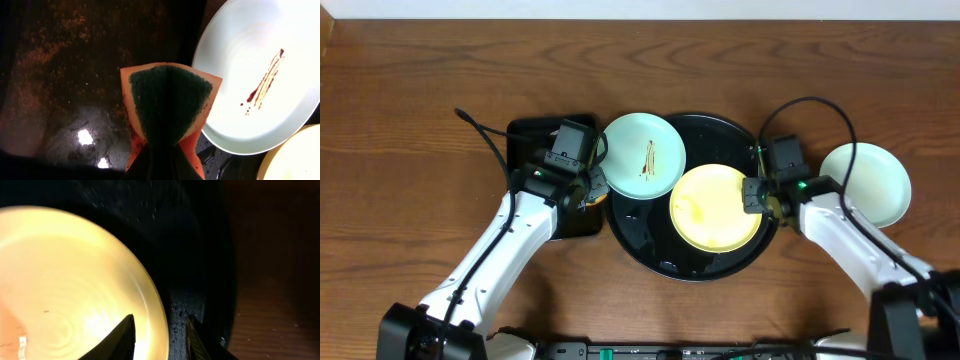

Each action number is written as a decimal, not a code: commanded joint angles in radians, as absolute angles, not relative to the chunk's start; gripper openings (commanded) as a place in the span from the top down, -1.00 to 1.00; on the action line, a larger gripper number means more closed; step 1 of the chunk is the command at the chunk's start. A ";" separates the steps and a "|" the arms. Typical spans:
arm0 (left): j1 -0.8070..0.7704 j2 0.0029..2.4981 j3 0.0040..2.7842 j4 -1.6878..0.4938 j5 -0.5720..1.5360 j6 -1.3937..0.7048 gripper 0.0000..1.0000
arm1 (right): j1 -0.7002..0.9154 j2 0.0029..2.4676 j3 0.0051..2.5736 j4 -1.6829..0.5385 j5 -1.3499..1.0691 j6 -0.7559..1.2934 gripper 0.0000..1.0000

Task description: Clean dirty plates on tray and stack at the side

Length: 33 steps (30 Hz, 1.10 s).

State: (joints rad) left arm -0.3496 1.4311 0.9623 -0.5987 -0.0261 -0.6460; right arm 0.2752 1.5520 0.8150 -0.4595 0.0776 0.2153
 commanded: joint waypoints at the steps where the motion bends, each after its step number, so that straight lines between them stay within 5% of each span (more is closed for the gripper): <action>1: -0.345 1.421 0.958 -0.602 -0.038 -0.625 0.84 | 0.273 1.607 0.807 -0.459 0.077 0.212 0.38; 3: -0.345 1.421 0.958 -0.602 -0.038 -0.625 0.84 | 0.273 1.637 0.807 -0.458 0.071 0.213 0.43; 8: -0.345 1.421 0.958 -0.602 -0.038 -0.625 0.84 | 0.273 1.668 0.807 -0.453 0.018 0.213 0.98; 19: -0.345 1.421 0.958 -0.602 -0.038 -0.625 0.84 | 0.261 1.502 0.814 -0.458 0.093 0.212 0.98; 33: -0.345 1.421 0.958 -0.602 -0.038 -0.625 0.84 | 0.270 1.316 0.818 -0.447 0.321 -0.029 0.98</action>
